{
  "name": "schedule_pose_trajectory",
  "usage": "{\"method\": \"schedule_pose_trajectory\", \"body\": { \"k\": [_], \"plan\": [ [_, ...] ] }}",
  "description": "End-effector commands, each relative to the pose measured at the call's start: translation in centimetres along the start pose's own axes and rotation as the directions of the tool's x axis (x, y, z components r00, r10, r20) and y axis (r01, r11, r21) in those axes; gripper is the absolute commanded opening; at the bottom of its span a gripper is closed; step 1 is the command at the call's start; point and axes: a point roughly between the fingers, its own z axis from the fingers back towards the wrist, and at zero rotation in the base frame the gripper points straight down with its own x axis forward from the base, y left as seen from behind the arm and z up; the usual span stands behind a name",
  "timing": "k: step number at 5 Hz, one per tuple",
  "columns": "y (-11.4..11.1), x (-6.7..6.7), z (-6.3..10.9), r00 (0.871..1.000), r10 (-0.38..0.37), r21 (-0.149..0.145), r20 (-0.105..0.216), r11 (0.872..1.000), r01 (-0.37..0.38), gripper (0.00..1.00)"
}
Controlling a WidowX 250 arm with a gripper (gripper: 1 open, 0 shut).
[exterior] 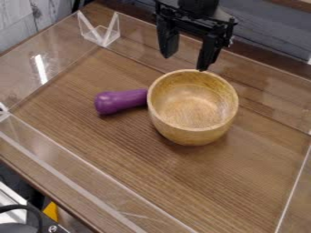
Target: Put the purple eggplant in the brown bowl
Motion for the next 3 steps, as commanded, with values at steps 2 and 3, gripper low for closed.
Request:
{"method": "schedule_pose_trajectory", "body": {
  "k": [2, 3],
  "plan": [
    [0.7, -0.5, -0.9, 0.999, -0.040, -0.001, -0.025, 0.999, 0.040, 1.00],
    [1.3, -0.9, -1.1, 0.997, -0.071, 0.001, -0.028, 0.997, 0.071, 1.00]
  ]
}}
